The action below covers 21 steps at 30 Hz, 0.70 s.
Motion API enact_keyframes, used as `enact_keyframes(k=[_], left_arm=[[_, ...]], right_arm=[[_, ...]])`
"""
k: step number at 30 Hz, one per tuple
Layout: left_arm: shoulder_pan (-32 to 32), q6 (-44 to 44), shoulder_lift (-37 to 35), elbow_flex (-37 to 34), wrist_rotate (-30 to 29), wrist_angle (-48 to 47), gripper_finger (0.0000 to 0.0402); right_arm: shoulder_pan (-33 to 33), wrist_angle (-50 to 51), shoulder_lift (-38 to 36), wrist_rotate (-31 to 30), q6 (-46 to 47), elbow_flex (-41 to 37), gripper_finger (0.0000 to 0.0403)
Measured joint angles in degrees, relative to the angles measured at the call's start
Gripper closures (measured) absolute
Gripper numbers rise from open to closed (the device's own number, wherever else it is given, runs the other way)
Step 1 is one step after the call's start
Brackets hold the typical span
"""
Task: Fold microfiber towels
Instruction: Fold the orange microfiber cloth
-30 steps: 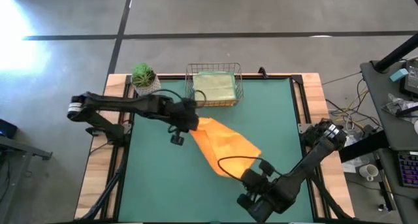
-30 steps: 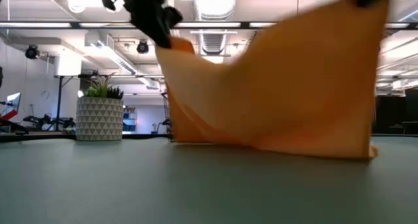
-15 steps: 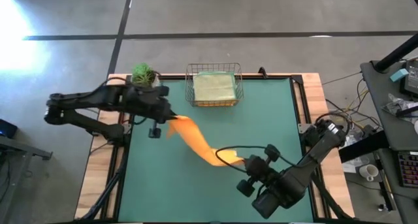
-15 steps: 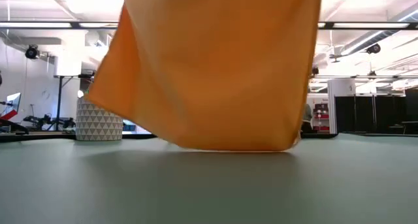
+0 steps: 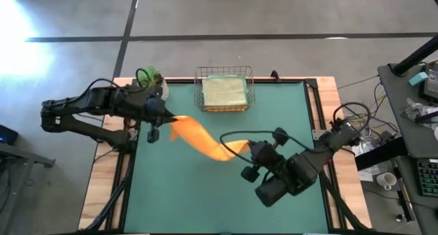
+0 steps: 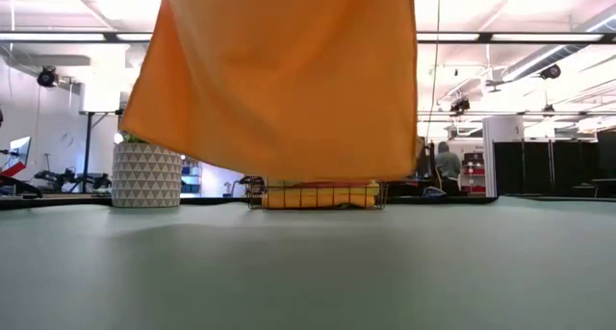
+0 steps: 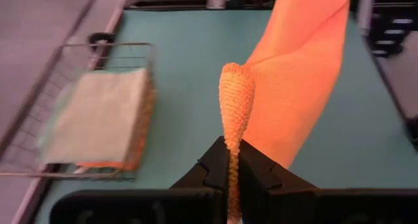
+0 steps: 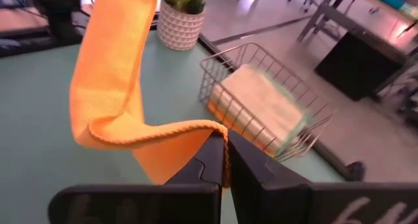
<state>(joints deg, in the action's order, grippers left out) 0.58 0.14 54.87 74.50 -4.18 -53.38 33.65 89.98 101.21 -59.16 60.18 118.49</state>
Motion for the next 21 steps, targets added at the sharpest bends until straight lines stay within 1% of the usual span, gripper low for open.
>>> enact_keyframes(k=[4,7,11,13,16,19,21], left_arm=[[0.01,-0.18,-1.68,-1.66,-5.61,0.33,0.0401],[0.07,-2.09,-3.47,-5.31,-9.18,1.83,0.0401],[0.07,-2.91,-5.10,-11.03,-11.62,7.54,0.0401],[0.07,-2.97,-5.58,-13.81,-13.29,11.44,0.0401],[0.07,-3.02,-5.96,-17.40,-15.77,14.71,0.0401],[0.04,-5.50,-6.25,-19.51,-16.54,15.76,0.0401],[0.04,-9.24,-6.77,-21.02,-15.15,15.70,0.0401]], right_arm=[[-2.42,0.08,-1.20,0.22,-4.13,-0.42,0.0394],[-4.34,0.10,-1.55,0.48,-7.27,-0.48,0.0394],[-7.24,0.01,-1.50,0.84,-11.25,-0.74,0.0394],[-8.78,0.01,-1.48,0.84,-12.13,-1.31,0.0394],[-10.82,0.04,-1.44,0.79,-13.38,-2.66,0.0394],[-12.27,0.03,-1.44,1.84,-13.59,-3.85,0.0394],[-12.81,0.03,-1.44,4.49,-13.09,-4.42,0.0394]])
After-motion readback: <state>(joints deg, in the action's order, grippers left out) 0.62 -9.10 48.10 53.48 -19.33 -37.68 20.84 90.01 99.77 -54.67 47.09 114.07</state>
